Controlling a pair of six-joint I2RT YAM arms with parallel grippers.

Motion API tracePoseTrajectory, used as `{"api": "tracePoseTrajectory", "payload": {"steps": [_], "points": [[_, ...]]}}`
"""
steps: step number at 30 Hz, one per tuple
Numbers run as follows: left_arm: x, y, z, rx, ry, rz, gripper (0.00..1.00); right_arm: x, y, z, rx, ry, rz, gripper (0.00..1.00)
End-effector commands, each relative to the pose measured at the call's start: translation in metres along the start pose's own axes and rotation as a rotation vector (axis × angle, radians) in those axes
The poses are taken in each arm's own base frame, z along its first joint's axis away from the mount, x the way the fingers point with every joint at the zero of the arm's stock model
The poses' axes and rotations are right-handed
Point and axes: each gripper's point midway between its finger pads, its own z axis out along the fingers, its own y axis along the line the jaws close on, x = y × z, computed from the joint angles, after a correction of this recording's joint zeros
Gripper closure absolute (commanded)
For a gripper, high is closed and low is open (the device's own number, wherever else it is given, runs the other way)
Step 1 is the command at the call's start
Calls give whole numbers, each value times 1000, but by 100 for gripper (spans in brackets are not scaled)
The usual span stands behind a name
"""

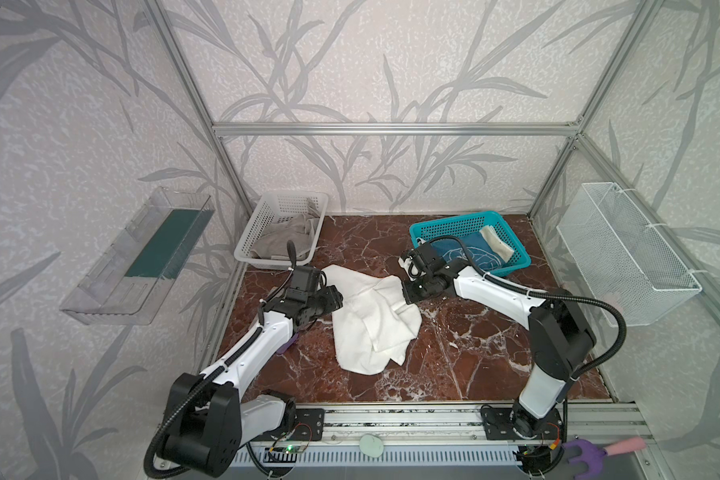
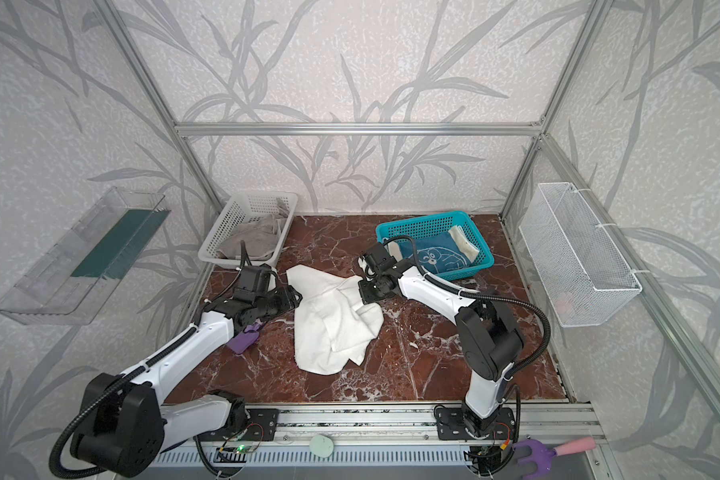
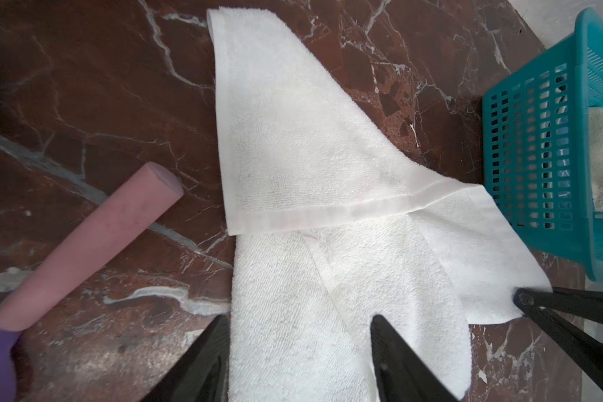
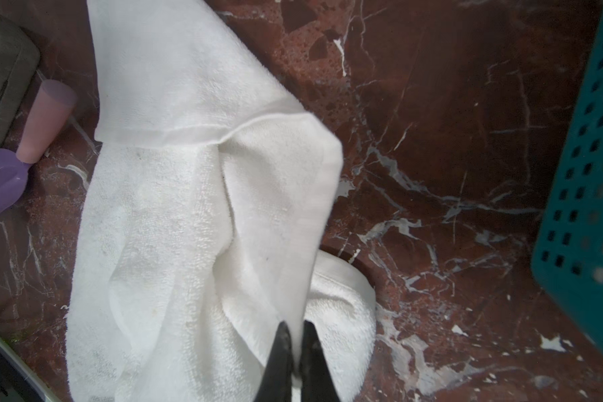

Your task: Fold and stack the towels

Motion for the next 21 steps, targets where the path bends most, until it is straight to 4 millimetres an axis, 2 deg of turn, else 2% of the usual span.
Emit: {"api": "tracePoseTrajectory", "payload": {"steps": [1, 5, 6, 9, 10, 18, 21], "points": [[-8, 8, 9, 17, -17, -69, 37, 3, -7, -3, 19, -5, -12, 100], [-11, 9, 26, 61, 34, -104, 38, 8, -6, 8, 1, 29, -12, 100], [-10, 9, 32, 75, 55, -111, 42, 9, -6, 11, 0, 43, -13, 100], [-9, 7, 48, 120, 129, -114, 67, 10, -4, 14, -7, 59, -19, 100], [-9, 10, 53, 117, 142, -130, 68, 11, -5, 14, -5, 60, -21, 100], [-10, 25, 73, 62, 158, -147, 56, 15, -13, 18, 25, 74, -33, 100], [-7, 29, 78, 63, 155, -150, 57, 16, -13, 22, 21, 80, -37, 100]]}}
